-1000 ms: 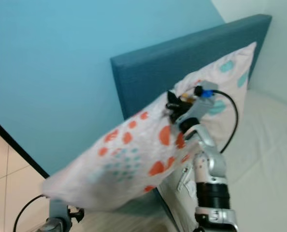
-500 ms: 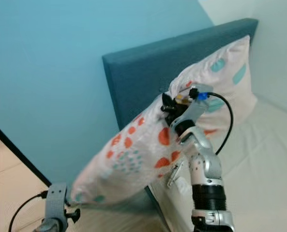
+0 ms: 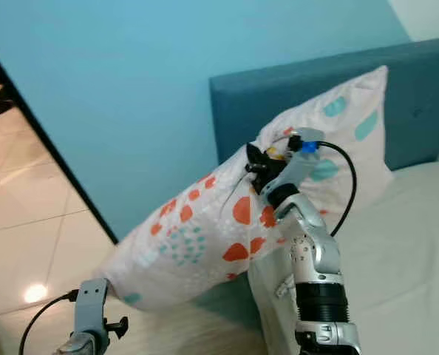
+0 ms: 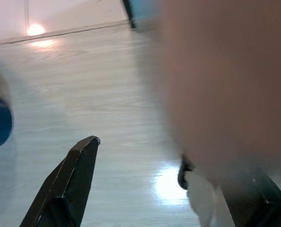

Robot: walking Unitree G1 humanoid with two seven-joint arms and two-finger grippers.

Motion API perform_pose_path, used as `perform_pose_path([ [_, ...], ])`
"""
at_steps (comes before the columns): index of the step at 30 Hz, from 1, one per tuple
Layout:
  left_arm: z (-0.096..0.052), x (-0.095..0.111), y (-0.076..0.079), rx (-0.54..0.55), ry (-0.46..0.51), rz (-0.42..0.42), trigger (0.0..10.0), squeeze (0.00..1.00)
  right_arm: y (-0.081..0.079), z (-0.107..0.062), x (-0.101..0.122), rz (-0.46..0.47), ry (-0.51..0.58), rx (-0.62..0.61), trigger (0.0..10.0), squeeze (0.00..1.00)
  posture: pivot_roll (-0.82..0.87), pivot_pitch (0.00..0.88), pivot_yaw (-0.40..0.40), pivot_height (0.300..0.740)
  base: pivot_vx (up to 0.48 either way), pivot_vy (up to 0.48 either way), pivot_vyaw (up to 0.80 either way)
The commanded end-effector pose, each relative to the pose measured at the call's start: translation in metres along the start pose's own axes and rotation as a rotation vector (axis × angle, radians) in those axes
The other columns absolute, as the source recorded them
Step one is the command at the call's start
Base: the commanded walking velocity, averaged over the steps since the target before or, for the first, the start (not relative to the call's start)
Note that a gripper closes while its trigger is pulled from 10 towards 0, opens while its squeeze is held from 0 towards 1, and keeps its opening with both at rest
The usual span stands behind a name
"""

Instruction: Clean up the room

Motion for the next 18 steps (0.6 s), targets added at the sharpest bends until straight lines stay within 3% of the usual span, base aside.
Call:
perform_pose_path([
  [1,-0.001,-0.004,-0.005,0.01,-0.012,0.0,10.0,0.0,-0.007,0.001,0.02,-0.011,0.087,0.033,10.0,0.0,-0.07,0.06,0.046,0.74,0.0,0.0,0.78],
  [12,-0.001,-0.005,-0.005,0.004,-0.015,-0.009,10.0,0.0,0.002,0.0,0.022,-0.01,0.098,-0.022,10.0,0.0,-0.07,0.062,0.045,0.74,0.0,0.0,0.78],
  [18,-0.001,-0.006,0.002,-0.026,-0.021,-0.001,10.0,0.0,0.016,0.001,0.02,-0.021,0.079,-0.115,10.0,0.0,-0.07,0.059,0.044,0.74,0.0,-0.445,0.0],
])
Point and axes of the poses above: a point about 5 cm out from each wrist's last joint towards the gripper, its own z axis pointing out of the wrist towards the gripper, its own x axis along the axis of the wrist's last joint, y = z × x, the point moved 3 cm from there along z, pointing out of the wrist towards the gripper, and after that the axes turned 11 degrees about -z, right-handed, at the moved point
